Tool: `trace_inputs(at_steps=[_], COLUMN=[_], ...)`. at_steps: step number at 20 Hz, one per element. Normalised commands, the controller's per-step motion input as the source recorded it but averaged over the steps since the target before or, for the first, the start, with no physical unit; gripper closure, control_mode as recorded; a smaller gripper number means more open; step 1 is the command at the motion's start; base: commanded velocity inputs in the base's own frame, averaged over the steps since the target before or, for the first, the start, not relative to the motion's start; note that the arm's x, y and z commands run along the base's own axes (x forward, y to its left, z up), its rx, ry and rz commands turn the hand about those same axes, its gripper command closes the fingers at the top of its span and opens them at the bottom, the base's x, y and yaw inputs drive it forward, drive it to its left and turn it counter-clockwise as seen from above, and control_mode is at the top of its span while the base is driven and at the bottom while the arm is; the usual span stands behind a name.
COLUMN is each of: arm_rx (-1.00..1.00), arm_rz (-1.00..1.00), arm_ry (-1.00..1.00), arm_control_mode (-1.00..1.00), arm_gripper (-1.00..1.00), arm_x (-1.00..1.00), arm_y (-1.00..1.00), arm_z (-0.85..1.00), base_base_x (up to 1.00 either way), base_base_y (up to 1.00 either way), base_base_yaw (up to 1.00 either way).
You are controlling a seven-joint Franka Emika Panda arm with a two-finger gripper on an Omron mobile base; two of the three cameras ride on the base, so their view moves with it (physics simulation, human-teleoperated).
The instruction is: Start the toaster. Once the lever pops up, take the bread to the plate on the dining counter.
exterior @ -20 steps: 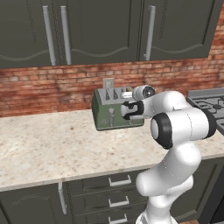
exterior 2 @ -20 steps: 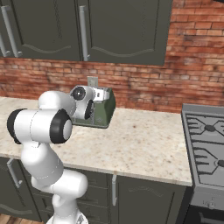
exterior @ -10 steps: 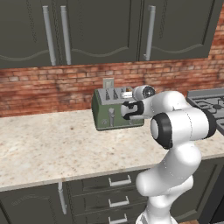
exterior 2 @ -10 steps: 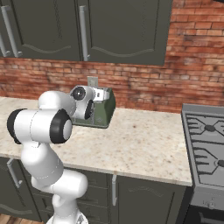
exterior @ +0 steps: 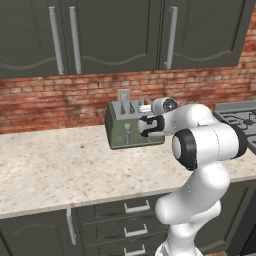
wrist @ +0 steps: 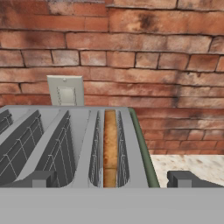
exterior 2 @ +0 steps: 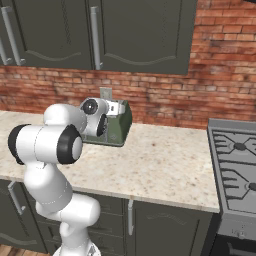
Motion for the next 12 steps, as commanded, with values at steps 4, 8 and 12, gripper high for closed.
trace_inputs(at_steps=[4,8,12], arm_rx=[0.00,0.00,0.00], arm_rz=[0.00,0.00,0.00], arm_ry=[0.00,0.00,0.00], arm_control_mode=[-1.00,-1.00,-1.00], arm_gripper=[-1.00,-1.00,-1.00], arm_x=[0.00,0.00,0.00], arm_y=[0.00,0.00,0.00], arm_z=[0.00,0.00,0.00], base_base_x=[0.00,0.00,0.00], base_base_y=[0.00,0.00,0.00], base_base_yaw=[0.00,0.00,0.00])
